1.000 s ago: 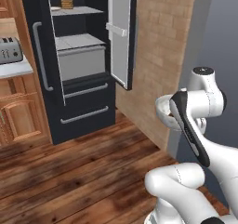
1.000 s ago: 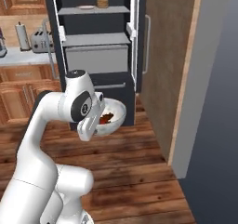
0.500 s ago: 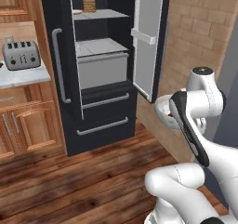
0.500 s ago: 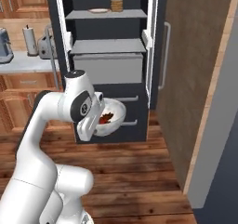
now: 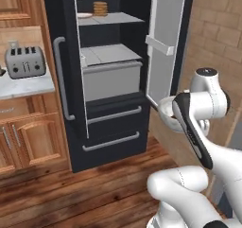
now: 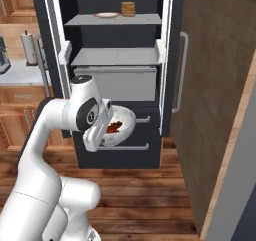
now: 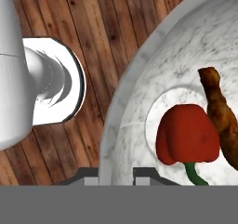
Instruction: Pick the chicken drumstick and bell pepper from their plates and place them in the bowl. Then put the bowl in the fridge.
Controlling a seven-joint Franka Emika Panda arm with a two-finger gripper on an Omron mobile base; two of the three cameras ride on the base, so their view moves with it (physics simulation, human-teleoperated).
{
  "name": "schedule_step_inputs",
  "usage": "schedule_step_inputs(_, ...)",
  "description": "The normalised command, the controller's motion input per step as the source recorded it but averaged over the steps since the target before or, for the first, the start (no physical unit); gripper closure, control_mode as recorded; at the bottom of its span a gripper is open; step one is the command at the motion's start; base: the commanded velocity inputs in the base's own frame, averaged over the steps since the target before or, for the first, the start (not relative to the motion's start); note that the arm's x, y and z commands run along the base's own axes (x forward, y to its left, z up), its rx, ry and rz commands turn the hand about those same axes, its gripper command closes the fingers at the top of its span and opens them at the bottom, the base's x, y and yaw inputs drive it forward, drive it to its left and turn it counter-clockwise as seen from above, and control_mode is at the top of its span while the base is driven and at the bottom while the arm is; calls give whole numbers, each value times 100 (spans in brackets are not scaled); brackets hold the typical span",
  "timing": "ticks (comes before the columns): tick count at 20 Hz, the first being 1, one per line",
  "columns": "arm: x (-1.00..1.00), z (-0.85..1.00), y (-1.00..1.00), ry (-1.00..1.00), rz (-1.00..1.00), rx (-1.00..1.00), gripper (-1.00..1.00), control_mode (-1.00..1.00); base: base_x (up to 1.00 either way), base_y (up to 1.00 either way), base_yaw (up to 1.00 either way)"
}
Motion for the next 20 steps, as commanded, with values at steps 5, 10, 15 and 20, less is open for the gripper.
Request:
schedule_step_inputs(5, 0, 0, 0, 0, 0, 0, 100, 100, 63, -31, 29)
schedule_step_inputs(10, 0, 0, 0, 0, 0, 0, 100, 100, 58, -37, 27)
schedule_step_inputs(15, 0, 0, 0, 0, 0, 0, 100, 100, 49, -38, 30)
schedule_step_inputs(20, 0, 0, 0, 0, 0, 0, 100, 100, 37, -27, 37)
